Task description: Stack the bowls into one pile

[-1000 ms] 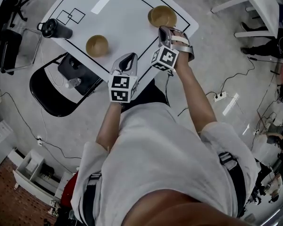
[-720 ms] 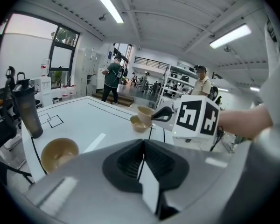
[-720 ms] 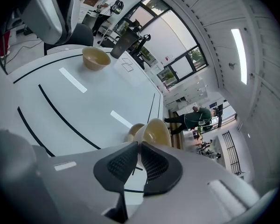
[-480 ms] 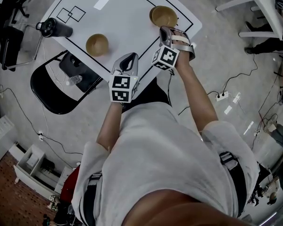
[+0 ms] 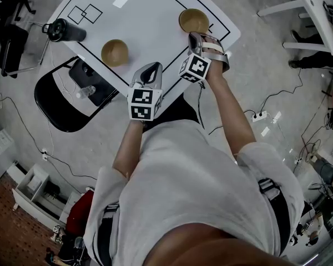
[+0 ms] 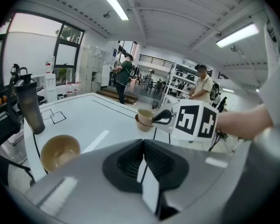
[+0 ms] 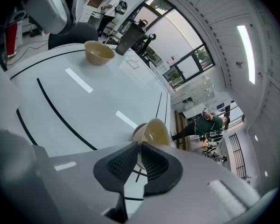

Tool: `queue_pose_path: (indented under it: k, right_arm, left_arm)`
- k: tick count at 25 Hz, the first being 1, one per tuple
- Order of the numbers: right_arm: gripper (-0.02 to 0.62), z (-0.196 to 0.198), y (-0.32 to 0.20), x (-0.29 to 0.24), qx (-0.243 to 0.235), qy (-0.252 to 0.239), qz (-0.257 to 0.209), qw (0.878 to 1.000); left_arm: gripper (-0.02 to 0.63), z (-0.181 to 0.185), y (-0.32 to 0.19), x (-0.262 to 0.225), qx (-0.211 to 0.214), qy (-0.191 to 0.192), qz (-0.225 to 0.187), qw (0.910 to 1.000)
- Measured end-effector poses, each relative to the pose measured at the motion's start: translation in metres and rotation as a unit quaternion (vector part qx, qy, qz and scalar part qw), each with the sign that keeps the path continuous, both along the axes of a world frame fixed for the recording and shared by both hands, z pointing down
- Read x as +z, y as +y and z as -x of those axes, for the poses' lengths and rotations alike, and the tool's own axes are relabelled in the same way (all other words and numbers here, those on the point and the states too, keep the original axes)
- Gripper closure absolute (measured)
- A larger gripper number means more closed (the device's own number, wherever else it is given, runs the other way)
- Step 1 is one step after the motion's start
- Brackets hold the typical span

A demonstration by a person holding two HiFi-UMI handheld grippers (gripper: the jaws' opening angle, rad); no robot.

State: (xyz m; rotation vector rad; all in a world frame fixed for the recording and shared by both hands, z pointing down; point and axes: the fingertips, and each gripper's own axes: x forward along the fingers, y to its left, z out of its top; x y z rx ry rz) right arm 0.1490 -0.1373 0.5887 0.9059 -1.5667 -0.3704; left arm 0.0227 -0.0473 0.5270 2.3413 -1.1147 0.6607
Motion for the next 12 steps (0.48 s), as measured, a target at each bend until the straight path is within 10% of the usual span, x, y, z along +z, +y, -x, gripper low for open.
queue_pose_path:
  k: [12]
  right_arm:
    - [0.566,-0.004,-0.006,0.012,-0.001,0.002,0.01,1.0]
  left_arm:
    - [0.603,0.002,-0.001,0.003,-0.01,-0.001,0.006,0.9999]
